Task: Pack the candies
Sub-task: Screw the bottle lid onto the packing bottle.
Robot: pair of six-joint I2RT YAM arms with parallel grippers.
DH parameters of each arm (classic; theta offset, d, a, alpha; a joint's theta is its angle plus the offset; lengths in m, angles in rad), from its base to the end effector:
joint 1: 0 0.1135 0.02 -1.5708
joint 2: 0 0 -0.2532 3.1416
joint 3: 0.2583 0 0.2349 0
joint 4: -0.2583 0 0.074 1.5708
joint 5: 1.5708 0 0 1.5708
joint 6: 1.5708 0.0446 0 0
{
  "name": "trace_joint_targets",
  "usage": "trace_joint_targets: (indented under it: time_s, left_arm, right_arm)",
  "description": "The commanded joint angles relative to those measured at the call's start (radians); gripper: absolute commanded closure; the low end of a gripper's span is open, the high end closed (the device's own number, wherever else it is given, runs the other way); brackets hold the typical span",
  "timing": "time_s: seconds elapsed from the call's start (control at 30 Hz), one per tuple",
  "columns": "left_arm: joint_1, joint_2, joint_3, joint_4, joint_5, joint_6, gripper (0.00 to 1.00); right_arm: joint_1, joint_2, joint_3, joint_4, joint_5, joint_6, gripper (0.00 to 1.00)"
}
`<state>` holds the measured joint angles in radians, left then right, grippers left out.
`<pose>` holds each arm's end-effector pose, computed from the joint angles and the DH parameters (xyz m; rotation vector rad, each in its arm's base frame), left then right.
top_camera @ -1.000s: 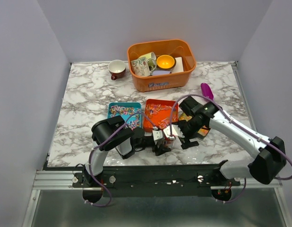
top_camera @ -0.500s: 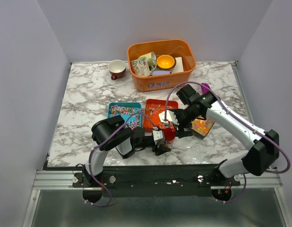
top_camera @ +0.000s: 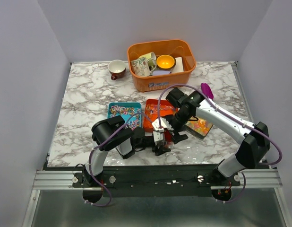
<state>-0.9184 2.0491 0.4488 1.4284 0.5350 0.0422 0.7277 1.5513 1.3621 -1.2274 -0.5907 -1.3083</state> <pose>0.1644 -0.2526 0.0903 1.2020 1.4071 -1.0912 0.1824 0.1958 0.2731 -2.3612 1.3813 0.7368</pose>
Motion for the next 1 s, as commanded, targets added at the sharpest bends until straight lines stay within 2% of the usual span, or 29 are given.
trace_joint_targets:
  time_s: [0.0, 0.27, 0.5, 0.6, 0.77, 0.97]
  left_arm:
    - [-0.008, 0.003, -0.002, 0.029, -0.021, 0.012, 1.00]
    - [-0.004, 0.005, -0.001, 0.027, -0.024, 0.005, 1.00]
    - [-0.002, 0.010, 0.002, 0.024, -0.026, 0.008, 1.00]
    - [-0.004, 0.011, 0.004, 0.023, -0.017, 0.010, 1.00]
    - [-0.010, 0.008, 0.004, 0.006, -0.010, 0.024, 1.00]
    - [-0.017, -0.001, 0.002, -0.011, -0.026, 0.047, 1.00]
  right_arm:
    - [0.006, -0.010, -0.052, -0.035, 0.011, -0.013, 0.09]
    - [-0.007, -0.152, -0.231, 0.022, 0.180, 0.043, 0.10]
    - [-0.022, -0.293, -0.270, -0.034, 0.190, 0.139, 0.10]
    - [-0.027, -0.333, -0.261, 0.031, 0.175, 0.220, 0.10]
    - [-0.028, -0.231, -0.164, 0.117, 0.125, 0.262, 0.09]
    - [-0.027, -0.040, 0.026, 0.016, 0.014, 0.143, 0.09]
